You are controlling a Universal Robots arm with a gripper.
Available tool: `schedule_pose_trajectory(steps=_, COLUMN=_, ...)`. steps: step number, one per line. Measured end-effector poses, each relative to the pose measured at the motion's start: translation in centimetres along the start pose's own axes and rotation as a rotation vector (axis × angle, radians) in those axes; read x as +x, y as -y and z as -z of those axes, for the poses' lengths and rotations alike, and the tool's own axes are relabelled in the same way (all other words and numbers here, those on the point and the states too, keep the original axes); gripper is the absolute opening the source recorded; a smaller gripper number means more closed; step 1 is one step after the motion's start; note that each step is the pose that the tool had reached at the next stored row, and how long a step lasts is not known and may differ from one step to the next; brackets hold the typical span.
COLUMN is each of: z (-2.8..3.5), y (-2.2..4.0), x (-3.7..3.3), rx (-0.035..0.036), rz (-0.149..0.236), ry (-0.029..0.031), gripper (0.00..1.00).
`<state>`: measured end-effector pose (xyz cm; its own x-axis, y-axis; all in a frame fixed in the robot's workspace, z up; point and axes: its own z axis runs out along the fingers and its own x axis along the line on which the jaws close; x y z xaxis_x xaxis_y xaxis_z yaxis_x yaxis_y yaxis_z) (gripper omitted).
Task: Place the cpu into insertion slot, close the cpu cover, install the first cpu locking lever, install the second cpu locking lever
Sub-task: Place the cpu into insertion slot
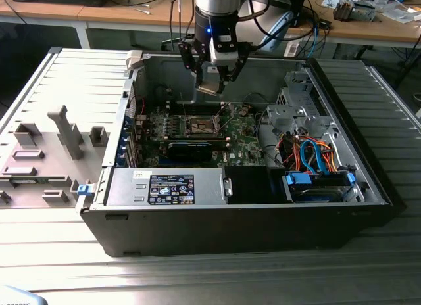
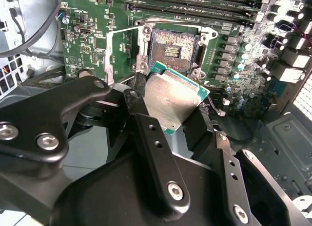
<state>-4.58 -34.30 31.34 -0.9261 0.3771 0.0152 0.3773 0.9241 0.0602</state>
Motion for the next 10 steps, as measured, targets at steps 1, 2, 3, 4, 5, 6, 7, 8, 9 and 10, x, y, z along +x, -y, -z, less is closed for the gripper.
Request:
schedule_pose_trajectory(steps=1, z=0.00, y=0.00, x=0.00, rx=0.0000, rz=-0.002, ry=0.0000, gripper=0.55)
schedule_pose_trajectory(steps=2, z=-0.01, y=0.00, x=0.00, rx=0.0000, rz=-0.003, ry=0.0002, gripper=0.55)
schedule_pose_trajectory(steps=3, z=-0.01, y=0.00, x=0.00, rx=0.0000, rz=-0.005, ry=0.0002, gripper=0.55)
schedule_pose_trajectory(steps=4, z=-0.01, y=0.00, x=0.00, rx=-0.0001, rz=-0.006, ry=0.0003, gripper=0.55)
schedule_pose_trajectory(steps=5, z=-0.02, y=0.00, x=0.00, rx=-0.0001, rz=-0.007, ry=0.0004, gripper=0.55)
schedule_pose_trajectory(steps=6, z=-0.02, y=0.00, x=0.00, rx=-0.0001, rz=-0.008, ry=0.0005, gripper=0.55)
schedule_pose_trajectory(steps=7, z=-0.02, y=0.00, x=0.00, rx=-0.0001, rz=-0.009, ry=0.0005, gripper=0.55)
schedule_pose_trajectory(steps=8, z=-0.02, y=0.00, x=0.00, rx=-0.0001, rz=-0.010, ry=0.0006, gripper=0.55)
schedule_pose_trajectory(steps=9, z=-0.02, y=0.00, x=0.00, rx=-0.0001, rz=-0.011, ry=0.0007, gripper=0.55)
schedule_pose_trajectory(steps=10, z=-0.03, y=0.00, x=0.00, rx=-0.0002, rz=-0.012, ry=0.0007, gripper=0.55)
